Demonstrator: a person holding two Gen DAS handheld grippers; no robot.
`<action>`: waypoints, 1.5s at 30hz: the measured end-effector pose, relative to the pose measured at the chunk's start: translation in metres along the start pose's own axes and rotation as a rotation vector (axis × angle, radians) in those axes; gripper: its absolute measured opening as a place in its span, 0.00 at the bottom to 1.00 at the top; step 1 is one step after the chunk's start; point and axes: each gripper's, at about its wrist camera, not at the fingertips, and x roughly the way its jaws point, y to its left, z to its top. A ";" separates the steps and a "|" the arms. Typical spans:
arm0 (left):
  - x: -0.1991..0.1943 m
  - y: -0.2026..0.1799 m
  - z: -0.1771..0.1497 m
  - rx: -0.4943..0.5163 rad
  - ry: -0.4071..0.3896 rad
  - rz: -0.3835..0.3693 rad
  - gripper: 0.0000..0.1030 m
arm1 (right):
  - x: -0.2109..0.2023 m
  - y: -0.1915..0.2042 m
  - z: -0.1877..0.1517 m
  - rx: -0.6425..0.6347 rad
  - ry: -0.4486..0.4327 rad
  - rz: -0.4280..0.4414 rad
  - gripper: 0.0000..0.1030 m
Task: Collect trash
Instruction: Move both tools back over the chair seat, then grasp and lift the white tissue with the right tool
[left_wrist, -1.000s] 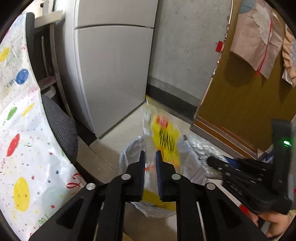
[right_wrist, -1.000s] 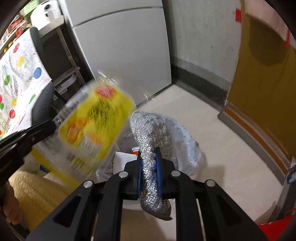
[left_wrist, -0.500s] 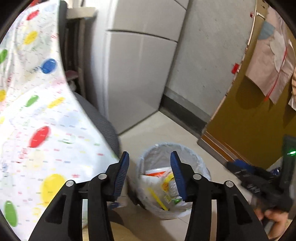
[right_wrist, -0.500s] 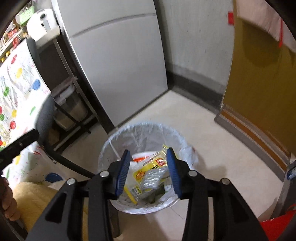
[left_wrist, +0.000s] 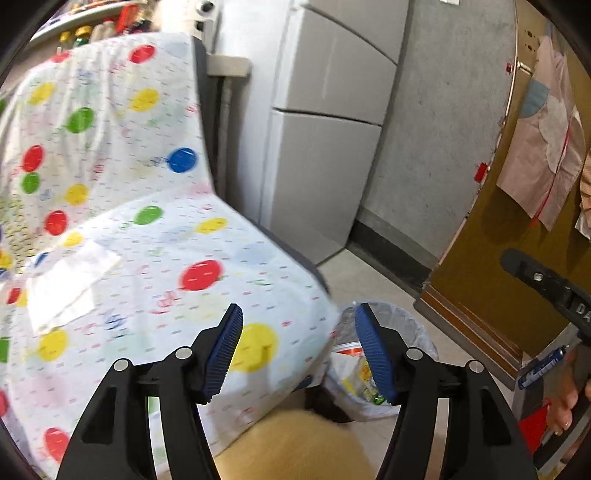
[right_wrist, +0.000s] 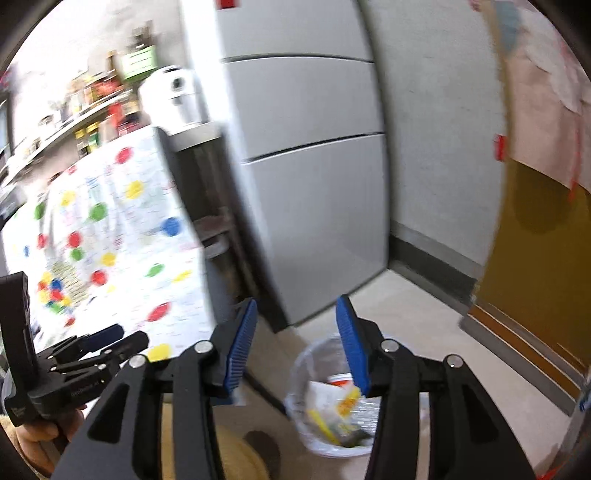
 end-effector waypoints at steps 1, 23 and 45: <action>-0.009 0.008 -0.004 -0.006 -0.006 0.017 0.62 | 0.004 0.010 -0.001 -0.019 0.012 0.014 0.45; -0.156 0.254 -0.054 -0.369 -0.046 0.526 0.74 | 0.090 0.270 -0.010 -0.400 0.216 0.391 0.65; -0.158 0.378 -0.089 -0.525 0.056 0.597 0.74 | 0.245 0.363 -0.032 -0.456 0.481 0.351 0.62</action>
